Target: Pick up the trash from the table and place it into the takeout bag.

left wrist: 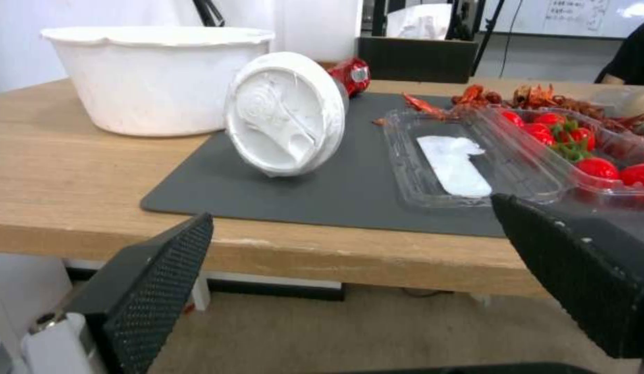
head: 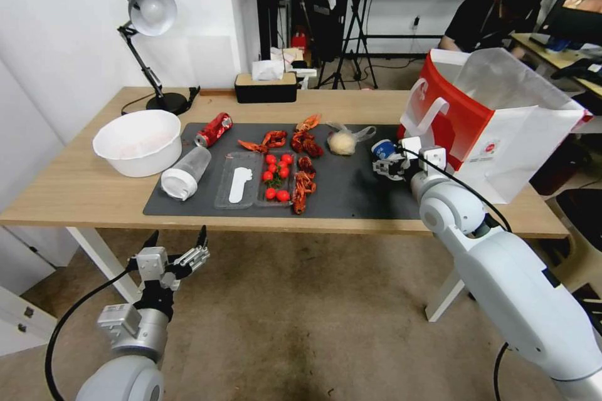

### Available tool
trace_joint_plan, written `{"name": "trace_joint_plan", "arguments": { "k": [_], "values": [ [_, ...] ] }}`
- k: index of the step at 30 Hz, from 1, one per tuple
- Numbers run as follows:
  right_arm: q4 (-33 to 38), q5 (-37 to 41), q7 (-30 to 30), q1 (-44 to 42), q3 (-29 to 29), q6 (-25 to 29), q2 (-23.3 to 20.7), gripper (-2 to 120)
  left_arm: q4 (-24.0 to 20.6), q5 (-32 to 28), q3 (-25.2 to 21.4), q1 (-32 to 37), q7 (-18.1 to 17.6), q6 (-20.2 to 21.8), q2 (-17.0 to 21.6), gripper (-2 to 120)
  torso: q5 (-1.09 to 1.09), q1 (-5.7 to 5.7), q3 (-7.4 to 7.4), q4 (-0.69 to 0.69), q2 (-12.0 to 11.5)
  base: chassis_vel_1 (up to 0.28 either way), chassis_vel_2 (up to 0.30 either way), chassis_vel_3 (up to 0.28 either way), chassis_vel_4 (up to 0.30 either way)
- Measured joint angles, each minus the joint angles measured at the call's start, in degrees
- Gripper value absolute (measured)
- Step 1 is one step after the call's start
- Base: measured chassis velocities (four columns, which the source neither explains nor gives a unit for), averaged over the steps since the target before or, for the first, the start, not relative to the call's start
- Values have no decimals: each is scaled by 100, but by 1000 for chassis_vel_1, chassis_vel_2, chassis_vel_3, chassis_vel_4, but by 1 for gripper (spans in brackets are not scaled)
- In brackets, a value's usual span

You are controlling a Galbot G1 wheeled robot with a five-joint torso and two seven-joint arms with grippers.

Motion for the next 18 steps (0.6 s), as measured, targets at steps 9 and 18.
{"name": "trace_joint_plan", "arguments": {
  "k": [9, 18],
  "values": [
    [-29, -12, 58, -79, 33, -94, 63, 100, 11, -20, -9, -30, -10, 4, 16, 100, 0, 0, 0, 0, 0, 0, 0, 0, 0],
    [-83, -13, 67, -107, 41, -131, 126, 100, 13, -24, -10, -31, -40, 0, 15, 100, 0, 0, 0, 0, 0, 0, 0, 0, 0]
  ]
}}
